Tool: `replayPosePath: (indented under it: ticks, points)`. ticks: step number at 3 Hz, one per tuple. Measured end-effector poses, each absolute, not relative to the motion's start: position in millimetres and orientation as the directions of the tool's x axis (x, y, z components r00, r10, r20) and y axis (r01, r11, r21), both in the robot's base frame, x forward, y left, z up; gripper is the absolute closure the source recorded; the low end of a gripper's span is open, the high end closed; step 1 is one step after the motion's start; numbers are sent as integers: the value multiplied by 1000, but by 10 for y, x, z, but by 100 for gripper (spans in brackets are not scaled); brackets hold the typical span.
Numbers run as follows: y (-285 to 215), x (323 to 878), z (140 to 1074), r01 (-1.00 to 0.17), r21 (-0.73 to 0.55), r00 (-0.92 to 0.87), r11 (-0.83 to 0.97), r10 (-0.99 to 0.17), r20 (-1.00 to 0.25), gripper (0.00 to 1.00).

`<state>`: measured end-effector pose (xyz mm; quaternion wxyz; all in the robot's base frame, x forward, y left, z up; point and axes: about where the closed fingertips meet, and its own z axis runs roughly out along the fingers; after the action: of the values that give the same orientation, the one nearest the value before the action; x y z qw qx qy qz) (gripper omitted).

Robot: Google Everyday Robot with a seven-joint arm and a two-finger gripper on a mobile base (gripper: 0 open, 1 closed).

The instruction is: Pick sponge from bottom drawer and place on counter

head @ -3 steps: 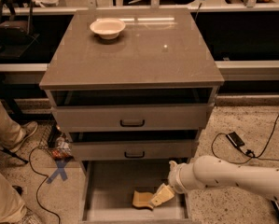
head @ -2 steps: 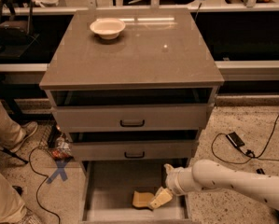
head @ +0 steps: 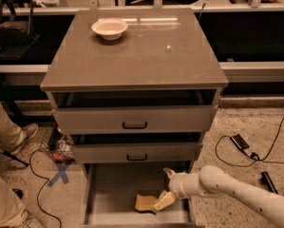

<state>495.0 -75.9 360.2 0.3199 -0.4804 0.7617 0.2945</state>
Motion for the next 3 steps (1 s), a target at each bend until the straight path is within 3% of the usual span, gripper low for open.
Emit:
replayPosePath:
  ticks: [3]
  points:
    - [-613,5137,2891,-946,88,-259,312,-563,-785,0]
